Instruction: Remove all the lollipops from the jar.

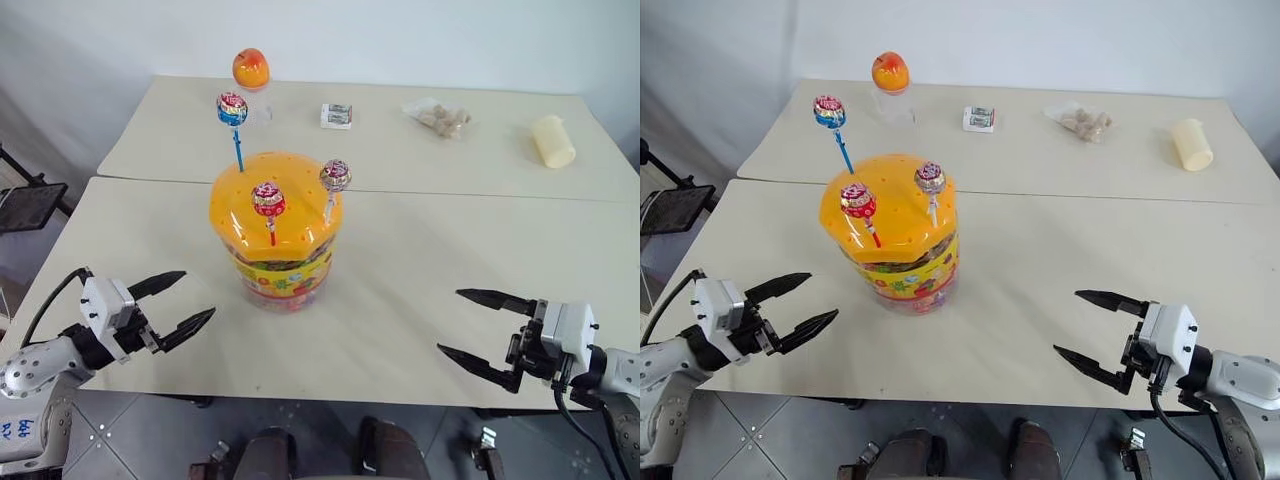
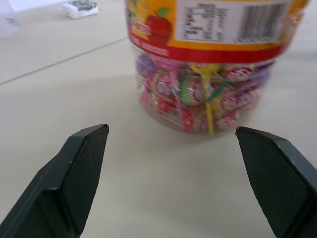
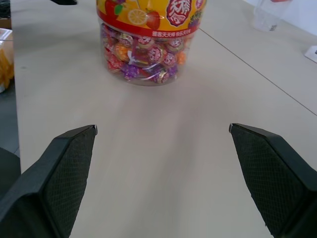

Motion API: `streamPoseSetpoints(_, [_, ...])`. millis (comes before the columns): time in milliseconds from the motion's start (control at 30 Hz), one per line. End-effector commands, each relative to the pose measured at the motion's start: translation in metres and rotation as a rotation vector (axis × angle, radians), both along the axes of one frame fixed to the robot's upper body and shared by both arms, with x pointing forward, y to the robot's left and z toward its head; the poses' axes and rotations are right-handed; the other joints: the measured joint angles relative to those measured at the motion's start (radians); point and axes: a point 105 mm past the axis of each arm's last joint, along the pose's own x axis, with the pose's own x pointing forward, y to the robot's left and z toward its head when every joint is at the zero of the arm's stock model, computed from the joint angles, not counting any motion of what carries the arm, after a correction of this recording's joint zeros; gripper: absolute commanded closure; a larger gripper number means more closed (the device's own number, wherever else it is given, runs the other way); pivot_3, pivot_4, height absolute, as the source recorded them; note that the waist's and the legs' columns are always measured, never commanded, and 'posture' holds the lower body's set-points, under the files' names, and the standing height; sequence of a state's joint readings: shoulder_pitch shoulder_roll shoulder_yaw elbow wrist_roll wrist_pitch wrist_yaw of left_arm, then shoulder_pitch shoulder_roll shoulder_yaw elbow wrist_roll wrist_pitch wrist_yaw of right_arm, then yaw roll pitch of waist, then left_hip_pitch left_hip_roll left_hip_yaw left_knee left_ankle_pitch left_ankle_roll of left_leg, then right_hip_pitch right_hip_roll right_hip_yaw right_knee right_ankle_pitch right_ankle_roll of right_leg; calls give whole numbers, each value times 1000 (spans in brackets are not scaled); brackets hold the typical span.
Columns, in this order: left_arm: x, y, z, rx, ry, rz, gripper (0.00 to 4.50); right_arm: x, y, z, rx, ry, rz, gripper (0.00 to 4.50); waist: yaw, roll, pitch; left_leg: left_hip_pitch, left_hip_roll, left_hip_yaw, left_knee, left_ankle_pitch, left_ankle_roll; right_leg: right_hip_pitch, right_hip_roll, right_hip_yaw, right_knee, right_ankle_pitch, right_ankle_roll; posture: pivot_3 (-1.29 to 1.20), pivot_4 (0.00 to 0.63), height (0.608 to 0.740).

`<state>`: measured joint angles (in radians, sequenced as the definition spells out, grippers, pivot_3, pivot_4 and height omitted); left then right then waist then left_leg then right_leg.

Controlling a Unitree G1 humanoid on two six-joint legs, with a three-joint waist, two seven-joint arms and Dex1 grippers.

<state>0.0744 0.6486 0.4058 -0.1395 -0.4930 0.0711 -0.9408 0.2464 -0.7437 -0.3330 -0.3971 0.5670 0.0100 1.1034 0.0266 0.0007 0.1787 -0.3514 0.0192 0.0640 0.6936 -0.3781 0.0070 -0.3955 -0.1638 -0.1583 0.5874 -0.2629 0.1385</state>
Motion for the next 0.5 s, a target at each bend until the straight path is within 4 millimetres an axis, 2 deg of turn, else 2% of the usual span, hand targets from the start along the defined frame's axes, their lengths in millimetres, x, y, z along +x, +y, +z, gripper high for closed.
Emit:
streamPoseSetpoints(33, [-6, -3, -2, 52, 23, -77, 171, 0, -2, 10, -7, -31, 6, 8, -2, 0, 0, 0, 0, 0, 0, 0, 0, 0, 0, 0, 0, 0, 0, 0, 150, 740])
streamPoseSetpoints(133, [-18, -4, -9, 26, 155, -167, 171, 5, 1, 15, 30, -30, -2, 8, -8, 0, 0, 1, 1, 1, 0, -1, -1, 0, 1, 0, 0, 0, 0, 0, 150, 740])
streamPoseSetpoints(167, [-17, 1, -1, -50, 180, -178, 171, 7, 6, 28, 96, -67, 5, 8, -7, 0, 0, 1, 2, 1, 0, -1, -1, -1, 2, 0, 0, 0, 0, 0, 150, 740])
streamPoseSetpoints(267, [-11, 13, 26, -185, 125, -183, 171, 9, 14, 60, 236, -147, 10, 8, -5, 1, 1, 0, 5, 1, 3, -1, -2, -1, 3, 0, 1, 0, 0, 0, 150, 740])
streamPoseSetpoints(333, [-4, 19, 59, -358, 48, -182, 171, 3, 18, 85, 309, -189, 41, 8, 2, 2, 1, -1, 6, 0, 5, -2, -3, 0, 5, 0, 2, 0, 0, 0, 150, 740])
streamPoseSetpoints(367, [-2, 20, 76, -438, 14, -198, 171, -2, 21, 95, 333, -206, 67, 8, 4, 1, 1, -1, 6, 0, 5, -2, -2, 0, 5, 0, 2, 0, 0, 0, 150, 740])
streamPoseSetpoints(500, [5, 11, 116, -600, -91, -281, 171, -13, 33, 121, 439, -270, 142, 8, 0, 1, 1, -1, 6, -2, 6, -4, -3, 0, 5, 0, 3, 0, 0, 0, 150, 740])
